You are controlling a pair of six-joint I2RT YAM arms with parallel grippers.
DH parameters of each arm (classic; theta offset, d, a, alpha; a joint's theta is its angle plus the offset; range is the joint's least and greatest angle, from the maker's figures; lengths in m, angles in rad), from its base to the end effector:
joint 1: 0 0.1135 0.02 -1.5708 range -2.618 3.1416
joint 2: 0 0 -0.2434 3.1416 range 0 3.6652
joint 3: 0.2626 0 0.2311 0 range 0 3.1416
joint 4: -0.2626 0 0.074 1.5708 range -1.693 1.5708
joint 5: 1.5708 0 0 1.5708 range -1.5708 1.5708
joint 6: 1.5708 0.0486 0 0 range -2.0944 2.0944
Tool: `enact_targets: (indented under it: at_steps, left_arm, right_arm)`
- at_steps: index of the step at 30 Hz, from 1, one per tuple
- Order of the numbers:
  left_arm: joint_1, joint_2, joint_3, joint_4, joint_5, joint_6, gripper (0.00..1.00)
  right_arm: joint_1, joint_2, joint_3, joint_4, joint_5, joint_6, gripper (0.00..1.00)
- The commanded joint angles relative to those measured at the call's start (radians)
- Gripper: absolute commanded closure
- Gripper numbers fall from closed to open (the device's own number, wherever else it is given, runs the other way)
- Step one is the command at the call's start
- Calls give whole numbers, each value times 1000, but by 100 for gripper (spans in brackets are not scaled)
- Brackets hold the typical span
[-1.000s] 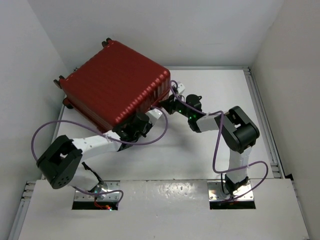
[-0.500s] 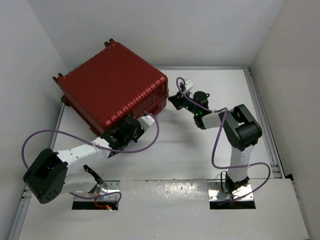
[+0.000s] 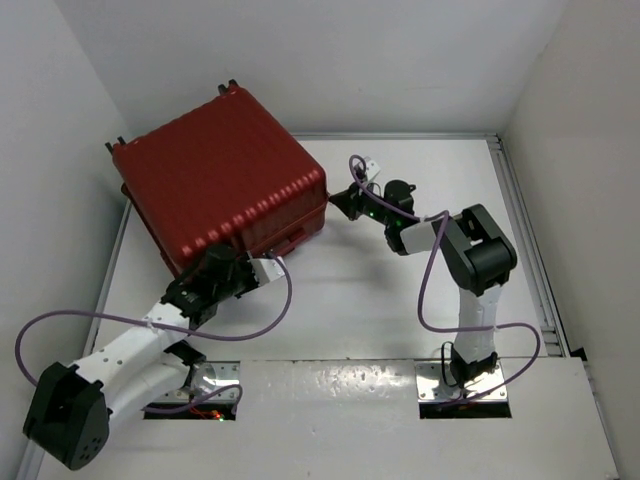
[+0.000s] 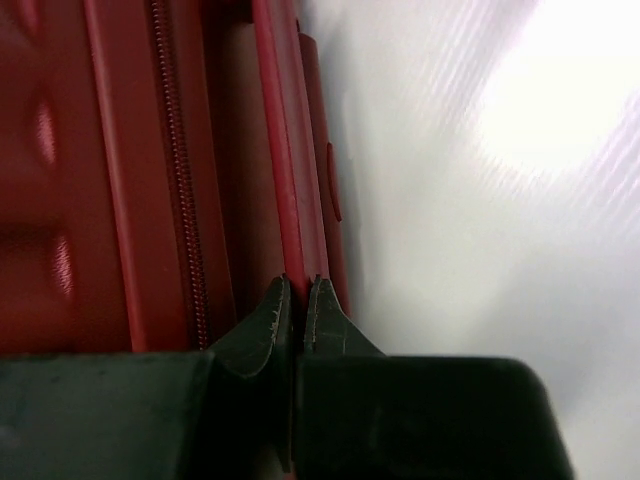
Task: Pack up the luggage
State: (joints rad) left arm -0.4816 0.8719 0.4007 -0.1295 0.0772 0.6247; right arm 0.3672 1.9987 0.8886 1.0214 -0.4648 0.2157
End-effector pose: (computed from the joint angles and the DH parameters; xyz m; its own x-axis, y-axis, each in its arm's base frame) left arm 0.1671 -0.0916 0.1828 -0.1032 0.7119 -0.6946 0.7133 0.5397 0.4471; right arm 0.3571 0.1607 0.1513 -0.2386 0.1132 -0.9645 -0.7028 0.6652 0.2520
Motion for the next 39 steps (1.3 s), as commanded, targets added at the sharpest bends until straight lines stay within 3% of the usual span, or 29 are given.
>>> enact_targets:
  at_steps: [1,8,16,31,39]
  left_arm:
    - [89,-45,-19,-110,-27,283,100]
    - [256,-10,-30,-111,87,446,100]
    - [350,127,55,-111,142,467,100]
    - [360,187,95,-121,161,495,100]
    - [370,230,128,-131,151,484,100]
  right_arm:
    - [-96,52,87,63,173,-18,100]
    - [-93,190,269,85,127,25,100]
    - [-80,377,515,89,164,57,100]
    - [-70,733,1054,17,219,86,100]
    - [-68,836,1202,-32,230,70,100]
